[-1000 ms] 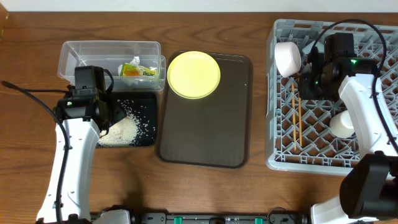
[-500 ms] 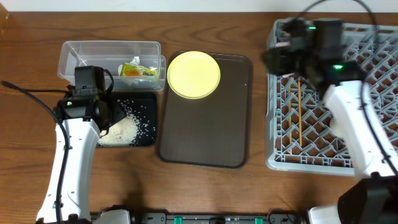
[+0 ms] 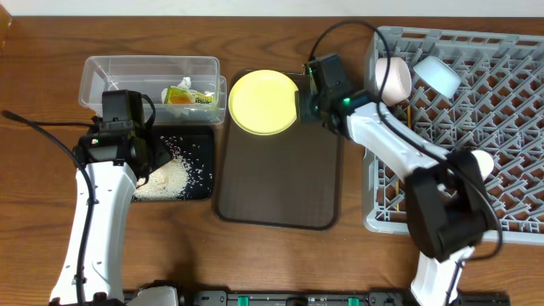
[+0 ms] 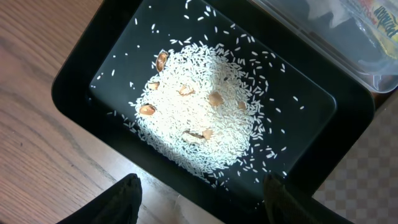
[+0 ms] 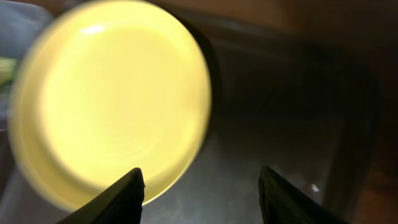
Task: Sort waste into correct bins and load items into the dishwasher rack
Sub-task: 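Grasp the edge of the yellow plate with the right gripper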
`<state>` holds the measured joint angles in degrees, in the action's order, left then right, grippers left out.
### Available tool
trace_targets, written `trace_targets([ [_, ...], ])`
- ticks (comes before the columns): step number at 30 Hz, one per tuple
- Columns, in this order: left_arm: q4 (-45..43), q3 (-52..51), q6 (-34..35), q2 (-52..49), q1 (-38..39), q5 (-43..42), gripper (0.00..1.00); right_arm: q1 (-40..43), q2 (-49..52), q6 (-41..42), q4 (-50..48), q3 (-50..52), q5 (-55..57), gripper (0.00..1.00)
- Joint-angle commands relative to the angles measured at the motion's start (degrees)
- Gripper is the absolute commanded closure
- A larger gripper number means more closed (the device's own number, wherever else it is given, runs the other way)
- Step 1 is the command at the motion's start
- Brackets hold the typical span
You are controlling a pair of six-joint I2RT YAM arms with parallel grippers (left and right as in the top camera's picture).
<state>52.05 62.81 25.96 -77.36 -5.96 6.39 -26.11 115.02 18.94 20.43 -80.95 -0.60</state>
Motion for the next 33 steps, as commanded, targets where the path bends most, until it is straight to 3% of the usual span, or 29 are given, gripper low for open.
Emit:
trace_targets([
  [1,0.0,0.4,0.9,0.3,-0.2,0.7,0.35,-0.4,3.5,6.0,-1.1,-0.7,0.9,0.43],
  [11,0.0,0.4,0.9,0.3,-0.2,0.7,0.35,-1.1,9.4,10.2,-4.4,-0.7,-1.7,0.47],
  [19,0.1,0.4,0.9,0.3,-0.2,0.7,0.35,-1.0,9.4,10.4,-0.3,-0.7,2.3,0.87],
  [23,0.2,0.4,0.9,0.3,-0.2,0.7,0.35,0.4,8.8,10.4,3.1,-0.7,2.7,0.99],
  [33,0.2,0.4,0.9,0.3,-0.2,0.7,0.35,3.7,-4.0,3.5,9.0,-0.7,4.1,0.99],
])
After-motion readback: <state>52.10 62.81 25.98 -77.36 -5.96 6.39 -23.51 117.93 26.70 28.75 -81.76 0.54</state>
